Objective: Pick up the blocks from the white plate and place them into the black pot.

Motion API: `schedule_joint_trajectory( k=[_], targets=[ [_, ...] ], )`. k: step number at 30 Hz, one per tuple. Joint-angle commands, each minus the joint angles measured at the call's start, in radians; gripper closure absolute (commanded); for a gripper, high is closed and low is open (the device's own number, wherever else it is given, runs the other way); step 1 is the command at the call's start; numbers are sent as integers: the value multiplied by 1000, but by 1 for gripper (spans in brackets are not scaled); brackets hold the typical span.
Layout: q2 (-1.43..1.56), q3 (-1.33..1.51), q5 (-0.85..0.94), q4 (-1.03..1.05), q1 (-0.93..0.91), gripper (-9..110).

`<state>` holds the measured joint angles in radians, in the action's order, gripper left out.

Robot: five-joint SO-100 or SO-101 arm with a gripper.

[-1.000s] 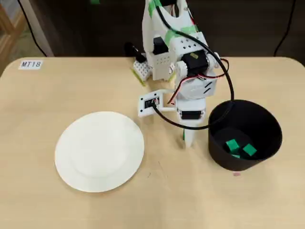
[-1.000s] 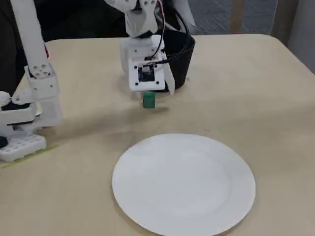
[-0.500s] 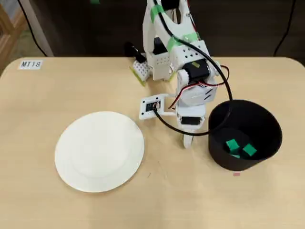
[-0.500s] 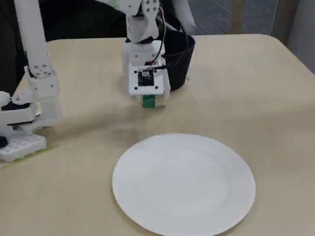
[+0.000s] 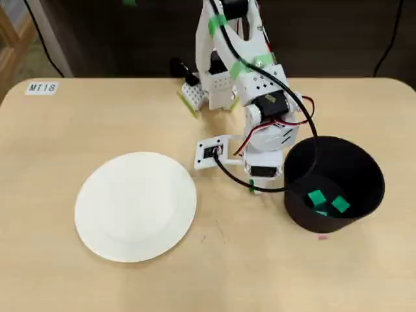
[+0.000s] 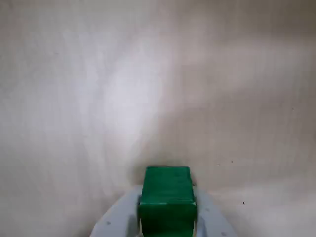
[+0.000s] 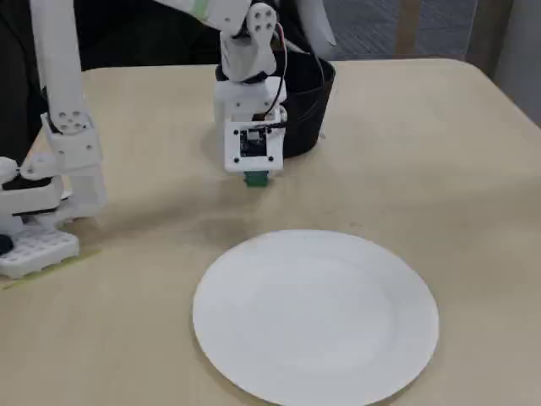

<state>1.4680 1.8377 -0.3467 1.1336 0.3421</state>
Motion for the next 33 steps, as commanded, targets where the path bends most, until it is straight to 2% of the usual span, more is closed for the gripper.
schedule_joint_trajectory(
  k=[1, 9, 15, 23, 33],
  targets=[
    [95, 3, 14, -9, -51, 104],
    [492, 17, 149, -54, -172, 104],
    [627, 2, 209, -144, 38, 104],
    [578, 11, 250, -255, 328, 104],
    [344, -3, 279, -431, 314, 104]
  ],
)
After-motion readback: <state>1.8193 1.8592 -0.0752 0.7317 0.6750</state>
